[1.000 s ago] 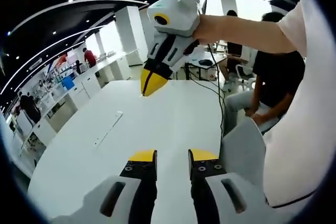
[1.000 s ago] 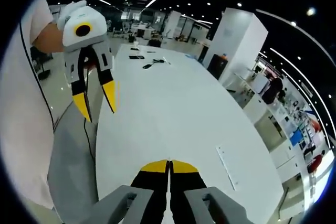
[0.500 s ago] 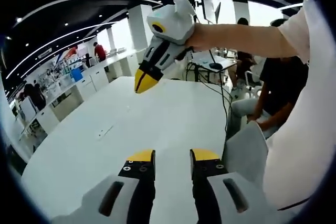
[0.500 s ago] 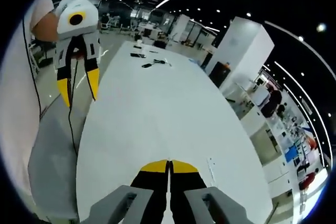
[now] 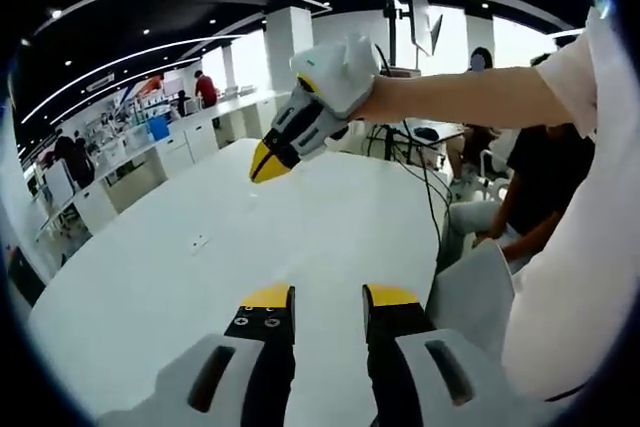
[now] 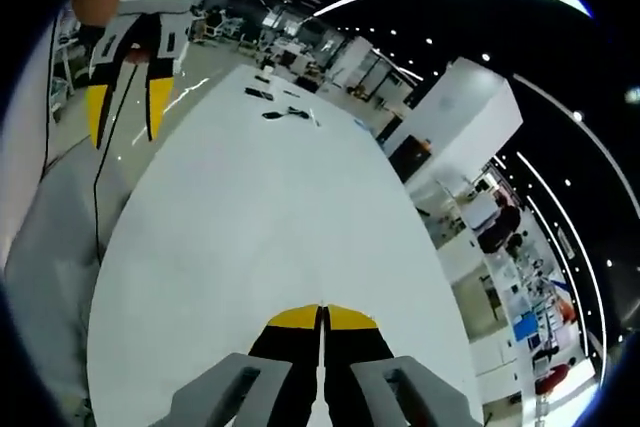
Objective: Arrange the food packaging bags into a neat stack by flattening each bag and aligning their edges.
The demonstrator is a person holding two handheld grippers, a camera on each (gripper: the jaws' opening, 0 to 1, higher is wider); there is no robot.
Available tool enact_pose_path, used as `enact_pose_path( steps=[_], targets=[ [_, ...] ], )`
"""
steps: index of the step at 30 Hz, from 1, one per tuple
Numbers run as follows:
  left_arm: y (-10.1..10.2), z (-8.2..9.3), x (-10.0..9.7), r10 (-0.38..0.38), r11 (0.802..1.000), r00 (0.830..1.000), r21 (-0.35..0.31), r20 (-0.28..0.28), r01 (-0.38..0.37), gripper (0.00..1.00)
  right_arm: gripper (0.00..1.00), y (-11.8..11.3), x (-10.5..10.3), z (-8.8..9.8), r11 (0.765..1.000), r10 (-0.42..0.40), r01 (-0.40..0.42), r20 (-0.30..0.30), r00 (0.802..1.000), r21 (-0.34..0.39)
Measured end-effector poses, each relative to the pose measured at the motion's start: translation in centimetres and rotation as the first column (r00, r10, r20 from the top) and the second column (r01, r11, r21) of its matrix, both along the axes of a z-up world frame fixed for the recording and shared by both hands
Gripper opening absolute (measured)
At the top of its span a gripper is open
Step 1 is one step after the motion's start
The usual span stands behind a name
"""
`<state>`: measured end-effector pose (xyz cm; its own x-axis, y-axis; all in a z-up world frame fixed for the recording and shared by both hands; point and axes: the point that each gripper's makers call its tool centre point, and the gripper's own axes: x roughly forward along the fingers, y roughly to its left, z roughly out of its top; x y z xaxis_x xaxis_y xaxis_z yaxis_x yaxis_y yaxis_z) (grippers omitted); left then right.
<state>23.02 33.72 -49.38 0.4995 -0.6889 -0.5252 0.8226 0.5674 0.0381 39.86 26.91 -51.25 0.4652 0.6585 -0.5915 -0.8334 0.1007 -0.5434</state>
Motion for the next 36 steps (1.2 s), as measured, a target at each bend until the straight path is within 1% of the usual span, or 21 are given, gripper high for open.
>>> enact_pose_path(
  steps=[3,4,5,6,7,8,10,12,13,15,16,18,21,22,27,29,31,32,36],
  targets=[
    [0.3,-0.1,0.2,0.012,1.000,1.000,-0.004,-0.002,-0.012,0.24,0.00,0.7,1.0,0.2,1.000,0.019,-0.019,0.079,0.997,-0.011],
    [0.4,-0.1,0.3,0.015,1.000,1.000,-0.006,-0.003,-0.015,0.24,0.00,0.9,1.2,0.2,1.000,0.021,-0.020,0.092,0.996,-0.010],
    [0.5,-0.2,0.4,0.019,1.000,1.000,-0.007,-0.004,-0.019,0.24,0.00,1.2,1.5,0.5,1.000,0.022,-0.021,0.130,0.991,-0.005],
    [0.5,-0.2,0.4,0.022,1.000,1.000,-0.006,-0.004,-0.022,0.24,0.00,1.4,1.6,0.4,0.999,0.031,-0.028,0.145,0.989,-0.019],
    [0.6,-0.2,0.5,0.025,1.000,1.000,-0.008,-0.004,-0.025,0.24,0.00,1.8,1.6,0.4,0.999,0.033,-0.032,0.164,0.986,-0.013],
    [0.7,-0.2,0.5,0.027,1.000,1.000,-0.010,-0.006,-0.027,0.24,0.00,2.1,1.8,0.5,0.998,0.052,-0.046,0.207,0.977,-0.031],
    [0.9,-0.2,0.6,0.033,0.999,0.999,-0.011,-0.005,-0.033,0.24,0.00,2.7,1.0,-0.6,0.996,0.077,-0.068,0.200,0.977,-0.053],
    [1.1,-0.3,0.8,0.040,0.999,0.999,-0.015,-0.007,-0.040,0.24,0.00,3.0,0.4,-1.5,0.990,0.122,-0.103,0.241,0.963,-0.092],
    [1.2,-0.3,0.8,0.044,0.999,0.999,-0.018,-0.008,-0.044,0.24,0.00,3.1,0.0,-2.5,0.992,0.112,-0.094,0.224,0.968,-0.088],
    [1.3,-0.5,0.8,0.049,0.999,0.999,-0.021,-0.013,-0.049,0.23,0.00,3.1,-0.8,-3.3,0.991,0.119,-0.099,0.240,0.963,-0.090],
    [1.3,-0.6,0.8,0.051,0.998,0.999,-0.021,-0.015,-0.051,0.23,0.00,3.1,-1.3,-4.1,0.990,0.123,-0.100,0.244,0.962,-0.104],
    [1.3,-0.8,0.7,0.053,0.998,0.998,-0.021,-0.021,-0.053,0.23,0.00,3.1,-2.4,-5.1,0.990,0.125,-0.102,0.257,0.958,-0.102],
    [1.4,-1.1,0.6,0.054,0.998,0.998,-0.019,-0.028,-0.054,0.23,0.00,3.0,-4.1,-6.7,0.988,0.134,-0.110,0.258,0.957,-0.105],
    [1.4,-1.1,0.6,0.054,0.998,0.998,-0.020,-0.029,-0.055,0.23,0.00,3.0,-4.7,-7.5,0.988,0.137,-0.113,0.254,0.957,-0.108],
    [1.2,-1.4,0.6,0.050,0.999,0.998,-0.017,-0.037,-0.050,0.23,0.00,2.7,-6.6,-10.3,0.987,0.142,-0.116,0.253,0.957,-0.112],
    [1.0,-1.5,0.5,0.046,0.999,0.998,-0.017,-0.041,-0.047,0.23,0.00,2.6,-7.3,-11.5,0.988,0.137,-0.115,0.236,0.962,-0.106],
    [0.8,-1.5,0.4,0.043,0.999,0.998,-0.016,-0.042,-0.044,0.23,0.00,2.5,-8.0,-12.7,0.986,0.142,-0.117,0.233,0.962,-0.116],
    [0.7,-1.6,0.3,0.041,0.999,0.998,-0.015,-0.043,-0.042,0.23,0.00,2.6,-8.5,-13.1,0.986,0.145,-0.124,0.217,0.965,-0.110],
    [0.7,-1.8,0.2,0.042,0.999,0.998,-0.015,-0.047,-0.042,0.23,0.00,2.7,-10.0,-14.7,0.982,0.162,-0.137,0.214,0.963,-0.127]
  ],
)
